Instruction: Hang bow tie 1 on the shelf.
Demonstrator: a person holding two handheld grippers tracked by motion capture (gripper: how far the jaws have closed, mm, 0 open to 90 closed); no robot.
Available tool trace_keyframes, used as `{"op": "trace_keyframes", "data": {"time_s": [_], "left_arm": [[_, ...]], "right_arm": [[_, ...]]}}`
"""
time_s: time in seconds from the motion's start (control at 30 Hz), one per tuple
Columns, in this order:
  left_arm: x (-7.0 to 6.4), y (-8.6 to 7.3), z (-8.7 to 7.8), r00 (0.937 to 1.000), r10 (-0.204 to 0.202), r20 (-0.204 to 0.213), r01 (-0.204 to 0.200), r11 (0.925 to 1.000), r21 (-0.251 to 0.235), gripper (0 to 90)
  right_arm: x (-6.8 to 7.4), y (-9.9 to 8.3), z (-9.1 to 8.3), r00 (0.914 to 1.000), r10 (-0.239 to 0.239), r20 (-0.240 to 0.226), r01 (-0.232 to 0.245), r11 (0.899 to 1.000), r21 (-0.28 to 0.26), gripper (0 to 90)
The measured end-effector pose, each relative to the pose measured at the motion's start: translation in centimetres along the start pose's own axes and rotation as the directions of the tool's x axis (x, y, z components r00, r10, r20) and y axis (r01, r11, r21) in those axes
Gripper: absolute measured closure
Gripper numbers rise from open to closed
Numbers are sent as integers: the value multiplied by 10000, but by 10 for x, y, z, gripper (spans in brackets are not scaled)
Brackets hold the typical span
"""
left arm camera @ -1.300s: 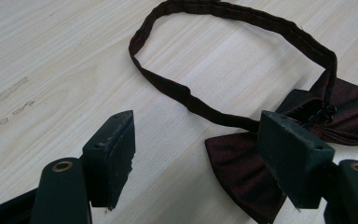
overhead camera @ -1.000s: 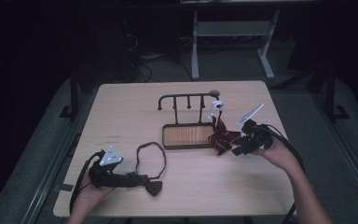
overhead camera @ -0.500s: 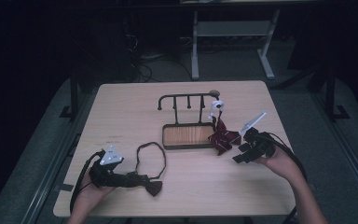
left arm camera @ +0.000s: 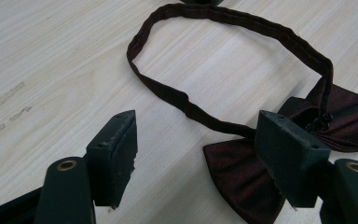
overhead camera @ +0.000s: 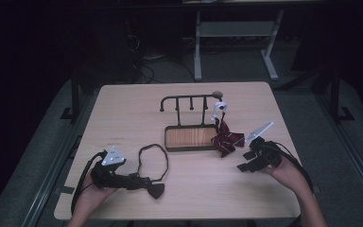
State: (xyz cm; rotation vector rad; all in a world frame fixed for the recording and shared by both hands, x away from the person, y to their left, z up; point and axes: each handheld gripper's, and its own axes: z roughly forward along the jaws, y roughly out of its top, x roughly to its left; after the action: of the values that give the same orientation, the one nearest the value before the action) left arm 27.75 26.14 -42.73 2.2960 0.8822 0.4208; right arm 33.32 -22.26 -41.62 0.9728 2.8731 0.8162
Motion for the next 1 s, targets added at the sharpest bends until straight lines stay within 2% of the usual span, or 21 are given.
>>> {"op": "trace_keyframes", "data": {"time_s": [0.33,0.5,0.63,0.83,0.9,1.0], "left_arm": [[0,11,1,9999,159,47,-159,9997,172,350],[5,19,4,9996,279,-11,-278,9979,588,388],[11,29,6,9995,311,-46,-307,9972,675,405],[19,43,16,9994,348,58,-352,9966,749,428],[21,47,20,9996,242,121,-251,9962,831,444],[27,51,28,9998,202,91,-211,9933,1136,462]], "right_arm": [[7,-9,5,10000,64,49,-64,10000,-11,395],[11,-13,2,9999,104,62,-102,9998,-172,392],[11,-17,0,9998,142,117,-139,9996,-248,384],[11,-18,0,9998,189,112,-186,9994,-277,375],[12,-18,0,9998,195,79,-193,9994,-294,374],[12,-18,0,9998,164,122,-161,9994,-307,373]]}}
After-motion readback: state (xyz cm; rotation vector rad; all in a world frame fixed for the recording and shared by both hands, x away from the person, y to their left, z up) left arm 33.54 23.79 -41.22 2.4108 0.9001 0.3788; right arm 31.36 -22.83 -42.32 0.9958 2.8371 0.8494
